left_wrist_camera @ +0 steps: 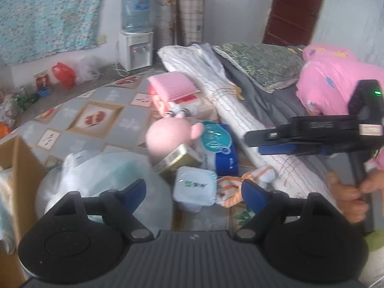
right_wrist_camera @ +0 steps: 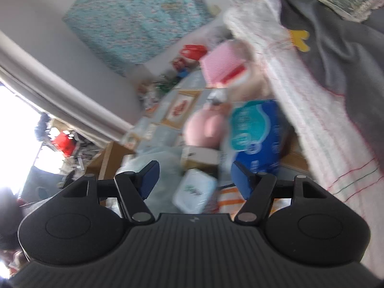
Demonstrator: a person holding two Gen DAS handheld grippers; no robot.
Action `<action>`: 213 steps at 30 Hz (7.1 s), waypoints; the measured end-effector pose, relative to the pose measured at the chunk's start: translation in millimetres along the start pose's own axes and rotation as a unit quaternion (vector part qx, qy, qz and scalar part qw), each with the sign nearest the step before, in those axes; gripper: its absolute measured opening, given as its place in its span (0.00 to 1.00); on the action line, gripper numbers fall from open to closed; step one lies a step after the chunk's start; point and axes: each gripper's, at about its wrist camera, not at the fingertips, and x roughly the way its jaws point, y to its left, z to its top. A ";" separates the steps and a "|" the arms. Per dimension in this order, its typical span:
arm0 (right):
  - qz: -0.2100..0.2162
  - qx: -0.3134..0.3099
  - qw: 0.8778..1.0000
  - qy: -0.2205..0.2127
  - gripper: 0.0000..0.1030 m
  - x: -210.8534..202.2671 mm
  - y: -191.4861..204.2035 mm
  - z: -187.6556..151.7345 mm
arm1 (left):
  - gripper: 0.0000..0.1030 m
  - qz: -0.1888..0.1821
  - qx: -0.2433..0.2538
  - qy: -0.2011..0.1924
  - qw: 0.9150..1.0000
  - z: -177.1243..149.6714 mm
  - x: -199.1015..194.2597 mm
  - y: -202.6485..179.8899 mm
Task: Organize soft objects
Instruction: 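Reach the right gripper to the blue-and-white wet wipes pack, then close the right gripper on the edge of the wet wipes pack, then lift the wipes pack with the right gripper and lower it into the cardboard box, then open the right gripper to release the wipes pack and withdraw, then move the right gripper past the white plastic bag toward the pink plush doll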
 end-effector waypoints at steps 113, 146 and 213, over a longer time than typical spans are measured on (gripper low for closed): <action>0.070 -0.116 0.990 0.039 0.40 20.9 181.3 11.5 | 0.75 0.058 -0.038 -0.021 0.997 34.4 -68.6 20.7; 0.061 -0.008 0.927 0.370 0.43 352.5 367.1 -198.2 | 0.67 0.245 -0.247 0.088 0.933 -138.7 -113.1 315.0; 0.126 -0.189 0.972 0.062 0.64 -17.2 212.0 -141.0 | 0.85 0.059 -0.169 -0.063 0.982 -173.0 -120.6 118.8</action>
